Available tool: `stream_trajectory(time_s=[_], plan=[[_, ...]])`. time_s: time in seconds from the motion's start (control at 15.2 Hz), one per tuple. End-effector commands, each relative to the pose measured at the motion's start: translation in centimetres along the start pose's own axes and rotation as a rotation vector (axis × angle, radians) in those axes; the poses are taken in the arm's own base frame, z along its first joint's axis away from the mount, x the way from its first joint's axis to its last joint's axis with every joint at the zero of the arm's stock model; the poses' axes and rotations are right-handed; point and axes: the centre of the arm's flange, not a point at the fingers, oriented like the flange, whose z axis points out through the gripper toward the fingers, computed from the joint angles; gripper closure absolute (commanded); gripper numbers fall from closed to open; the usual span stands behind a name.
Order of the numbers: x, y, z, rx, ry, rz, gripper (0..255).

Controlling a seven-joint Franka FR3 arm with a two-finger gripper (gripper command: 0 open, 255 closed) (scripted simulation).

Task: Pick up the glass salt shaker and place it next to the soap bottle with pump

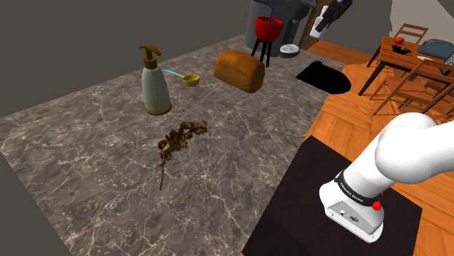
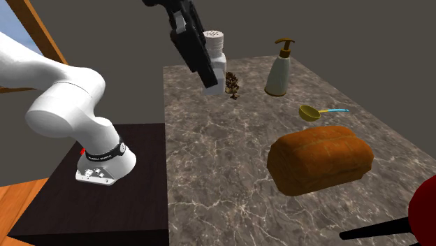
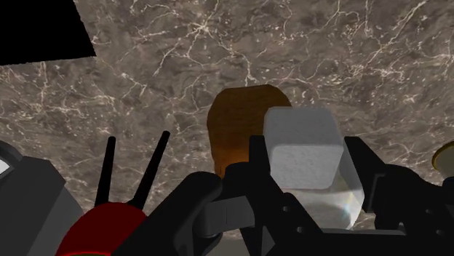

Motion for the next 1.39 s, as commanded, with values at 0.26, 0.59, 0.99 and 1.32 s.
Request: stream_trajectory(time_s=[0.26, 0.59, 0.99, 1.32], plan=[[4.5, -6.6, 1.6, 0.0, 0.0, 0.001, 255], [8.1, -12.0, 3.0, 0.0, 0.0, 0.001, 255], [12.4, -18.4, 4.7, 0.0, 0.0, 0.001, 255], [15.9, -23.8, 6.2, 0.0, 0.0, 0.001, 255]])
